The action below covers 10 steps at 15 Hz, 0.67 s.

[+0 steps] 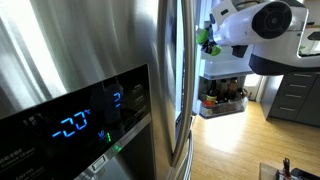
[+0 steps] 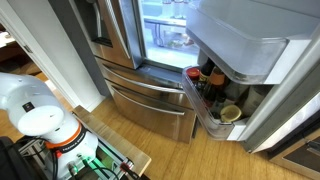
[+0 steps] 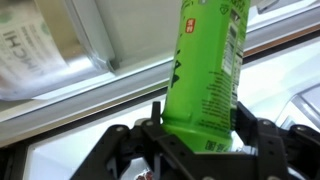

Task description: Remove the green bottle from the fridge

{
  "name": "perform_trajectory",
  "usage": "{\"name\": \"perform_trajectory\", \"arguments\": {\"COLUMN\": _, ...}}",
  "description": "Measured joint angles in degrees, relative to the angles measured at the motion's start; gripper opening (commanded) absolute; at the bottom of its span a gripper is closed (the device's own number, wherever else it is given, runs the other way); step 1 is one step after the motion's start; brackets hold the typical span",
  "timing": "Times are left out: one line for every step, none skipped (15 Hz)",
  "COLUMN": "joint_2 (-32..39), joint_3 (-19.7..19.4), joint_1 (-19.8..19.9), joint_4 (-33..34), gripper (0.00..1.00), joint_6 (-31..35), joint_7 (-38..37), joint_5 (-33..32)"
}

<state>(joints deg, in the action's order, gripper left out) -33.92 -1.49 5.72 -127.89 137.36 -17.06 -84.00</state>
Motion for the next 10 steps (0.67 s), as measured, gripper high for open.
{"name": "perform_trajectory", "arguments": {"joint_2": 0.0, "joint_3": 0.3, "joint_1": -0.8, "joint_4": -0.2, "gripper": 0.44, "joint_6": -0.6, "joint_7": -1.0, "joint_5": 0.5}}
{"name": "perform_trajectory", "arguments": {"joint_2": 0.2, "joint_3": 0.5, "joint_1": -1.6, "joint_4": -0.3, "gripper": 0.44, "joint_6": -1.1, "joint_7": -2.0, "joint_5": 1.7}}
{"name": "perform_trajectory", "arguments": {"joint_2": 0.4, "joint_3": 0.5, "joint_1": -2.4, "joint_4": -0.4, "gripper": 0.44, "joint_6": -1.8, "joint_7": -2.7, "joint_5": 3.4}}
{"name": "perform_trajectory", "arguments": {"joint_2": 0.7, "joint_3": 0.5, "joint_1": -3.0, "joint_4": -0.4, "gripper": 0.44, "joint_6": -2.2, "joint_7": -3.3, "joint_5": 5.6}}
{"name": "perform_trajectory", "arguments": {"joint_2": 1.1, "joint_3": 0.4, "joint_1": -3.5, "joint_4": -0.4, "gripper": 0.44, "joint_6": -2.3, "joint_7": -3.7, "joint_5": 8.1}}
{"name": "perform_trajectory", "arguments": {"joint_2": 1.5, "joint_3": 0.1, "joint_1": -3.8, "joint_4": -0.3, "gripper": 0.44, "joint_6": -2.3, "joint_7": -3.8, "joint_5": 10.9}}
{"name": "perform_trajectory", "arguments": {"joint_2": 2.0, "joint_3": -0.3, "joint_1": -4.0, "joint_4": -0.2, "gripper": 0.44, "joint_6": -2.2, "joint_7": -4.1, "joint_5": 13.6}}
{"name": "perform_trajectory", "arguments": {"joint_2": 2.6, "joint_3": -0.8, "joint_1": -4.1, "joint_4": 0.0, "gripper": 0.44, "joint_6": -1.7, "joint_7": -4.4, "joint_5": 16.1}}
{"name": "perform_trajectory", "arguments": {"joint_2": 3.2, "joint_3": -1.5, "joint_1": -4.1, "joint_4": 0.2, "gripper": 0.44, "joint_6": -0.7, "joint_7": -4.6, "joint_5": 18.4}}
{"name": "perform_trajectory", "arguments": {"joint_2": 3.9, "joint_3": -2.4, "joint_1": -4.0, "joint_4": 0.4, "gripper": 0.44, "joint_6": 1.3, "joint_7": -5.3, "joint_5": 20.3}}
